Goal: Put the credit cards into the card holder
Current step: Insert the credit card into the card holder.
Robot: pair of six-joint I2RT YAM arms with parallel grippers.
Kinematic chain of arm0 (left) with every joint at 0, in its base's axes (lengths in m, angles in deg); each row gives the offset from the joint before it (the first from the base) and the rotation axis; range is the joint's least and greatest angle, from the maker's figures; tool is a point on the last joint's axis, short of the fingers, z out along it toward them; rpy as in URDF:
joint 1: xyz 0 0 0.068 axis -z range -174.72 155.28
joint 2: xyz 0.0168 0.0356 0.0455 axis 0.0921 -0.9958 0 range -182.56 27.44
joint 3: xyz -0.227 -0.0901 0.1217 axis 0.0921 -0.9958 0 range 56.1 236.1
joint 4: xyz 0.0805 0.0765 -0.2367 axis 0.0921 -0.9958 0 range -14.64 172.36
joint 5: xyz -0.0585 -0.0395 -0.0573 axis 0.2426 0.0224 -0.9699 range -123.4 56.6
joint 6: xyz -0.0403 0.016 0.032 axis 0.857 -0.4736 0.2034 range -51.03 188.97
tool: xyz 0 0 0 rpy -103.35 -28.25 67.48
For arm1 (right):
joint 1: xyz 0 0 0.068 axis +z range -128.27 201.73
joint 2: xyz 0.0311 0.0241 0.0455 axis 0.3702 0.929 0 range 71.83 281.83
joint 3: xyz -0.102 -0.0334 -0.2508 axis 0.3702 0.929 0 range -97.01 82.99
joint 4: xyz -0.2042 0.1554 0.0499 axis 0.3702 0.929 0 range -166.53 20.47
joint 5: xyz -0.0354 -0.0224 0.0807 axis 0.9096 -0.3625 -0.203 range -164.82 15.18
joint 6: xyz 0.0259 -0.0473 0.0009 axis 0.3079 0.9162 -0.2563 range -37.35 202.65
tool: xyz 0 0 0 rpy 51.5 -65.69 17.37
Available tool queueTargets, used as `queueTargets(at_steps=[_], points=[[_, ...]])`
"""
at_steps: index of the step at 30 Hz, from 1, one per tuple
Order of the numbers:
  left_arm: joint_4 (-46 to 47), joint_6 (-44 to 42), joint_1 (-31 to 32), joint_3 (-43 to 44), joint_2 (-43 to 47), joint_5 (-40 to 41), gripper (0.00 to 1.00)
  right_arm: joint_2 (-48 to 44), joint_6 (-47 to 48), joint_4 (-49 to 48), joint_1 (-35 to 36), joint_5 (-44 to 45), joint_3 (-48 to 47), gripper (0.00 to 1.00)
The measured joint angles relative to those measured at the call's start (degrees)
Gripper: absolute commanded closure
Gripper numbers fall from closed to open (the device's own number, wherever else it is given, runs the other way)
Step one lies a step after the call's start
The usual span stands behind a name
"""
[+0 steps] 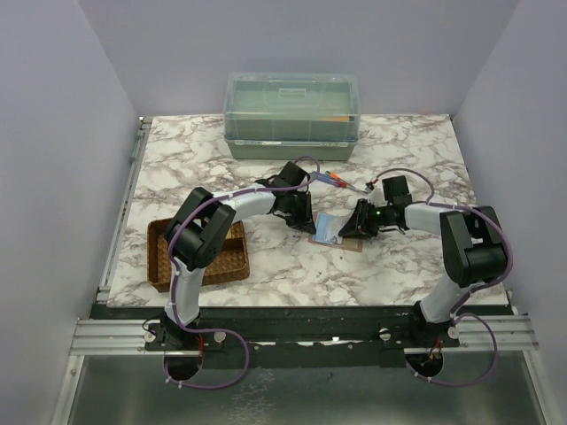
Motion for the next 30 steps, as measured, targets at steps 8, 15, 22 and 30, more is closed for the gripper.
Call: queueTargets(at_steps=[8,15,22,30], points=[[-0.13,0.00,0.00,0.00,-0.04,0.00,0.92,1.97,-0.48,-1.53,4.07,0.90,-2.27,0.76],[-0.31,-0.15,-0.04,0.00,-0.02,0.11,0.89,1.81,-0.68,-1.18,4.39,3.30,-2.32,0.78],[-1.44,-1.84,-0.11,0.00,1.29,1.27,0.83,1.64,-0.94,-0.92,4.50,5.01,-2.32,0.94],[-0.07,-2.97,-0.50,0.00,2.97,-0.48,0.73,1.05,-1.79,-2.12,4.50,5.66,-1.18,0.84]])
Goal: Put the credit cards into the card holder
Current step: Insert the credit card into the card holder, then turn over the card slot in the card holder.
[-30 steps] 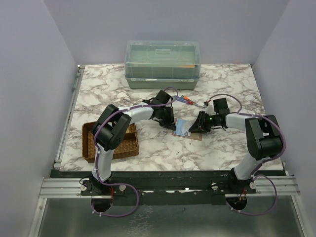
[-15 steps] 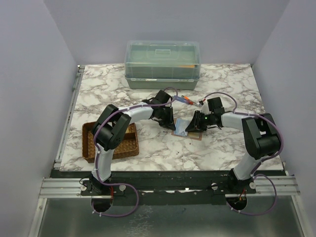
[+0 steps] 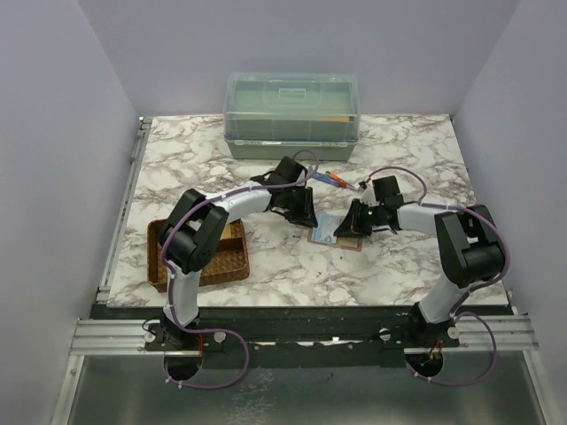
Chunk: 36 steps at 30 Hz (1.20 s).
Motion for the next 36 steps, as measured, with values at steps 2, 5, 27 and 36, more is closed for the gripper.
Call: queueTargets(at_steps=[2,5,27,36], points=[[0.87,0.00,0.02,0.00,0.00,-1.18,0.73,-0.22,-0.42,-0.63,0.00,-0.04,0.44,0.78],[2.12,0.15,0.02,0.00,0.00,-2.64,0.72,-1.11,-0.68,-1.16,0.22,0.26,0.96,0.76],[3.76,0.61,0.07,0.00,0.00,-6.27,0.73,-7.41,0.46,4.37,0.22,5.51,2.29,0.93],[5.31,1.53,0.70,0.00,-0.02,-8.04,0.66,-5.57,0.28,4.11,0.22,6.93,2.34,1.00]])
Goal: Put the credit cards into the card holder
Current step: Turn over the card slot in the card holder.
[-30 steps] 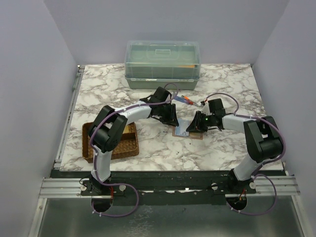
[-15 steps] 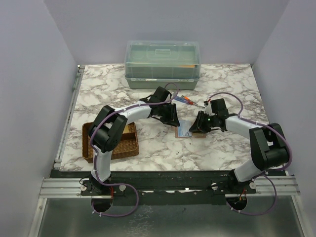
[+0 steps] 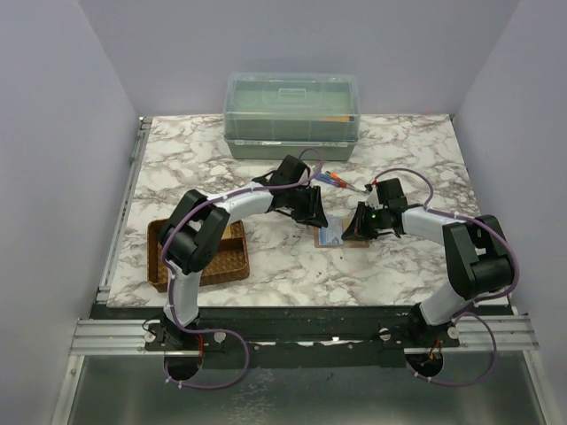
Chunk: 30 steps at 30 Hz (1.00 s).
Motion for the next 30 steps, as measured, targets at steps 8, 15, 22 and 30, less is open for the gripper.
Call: queueTargets(at_steps=[8,15,22,30], points=[[0.87,1.20,0.74,-0.11,-0.57,-0.22,0.59,0.37,-0.50,-0.81,0.00,-0.07,0.22,1.00],[1.11,2.08,1.38,-0.63,-0.57,1.38,0.54,0.50,-0.50,-1.11,0.00,-0.11,0.22,1.00],[1.38,2.51,2.05,-0.70,-1.31,2.36,0.53,0.61,-0.50,-1.40,0.00,-0.17,0.22,1.00],[1.36,2.51,2.71,-0.70,-2.97,2.54,0.53,0.63,-0.50,-1.44,0.00,-0.28,0.22,1.00]])
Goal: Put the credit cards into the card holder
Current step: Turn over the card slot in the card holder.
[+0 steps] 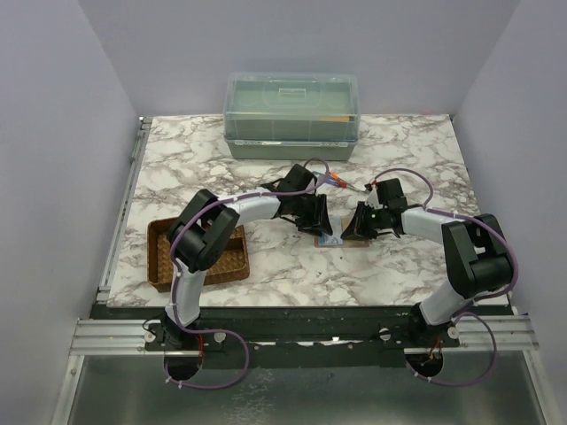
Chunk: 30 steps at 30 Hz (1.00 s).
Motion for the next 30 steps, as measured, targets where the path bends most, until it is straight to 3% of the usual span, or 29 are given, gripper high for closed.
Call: queueTargets(at_steps=[15,23,30], points=[[0.04,-0.09,0.52,-1.07,1.81,4.63,0.51,0.00,0.02,0.02,0.00,-0.02,0.00,1.00],[0.50,0.00,0.52,-1.07,1.81,4.22,0.60,0.09,0.02,0.00,0.00,-0.20,0.00,1.00],[1.40,-0.04,0.52,-1.07,1.81,3.23,0.59,0.15,0.04,-0.04,0.00,-0.48,0.00,1.00]])
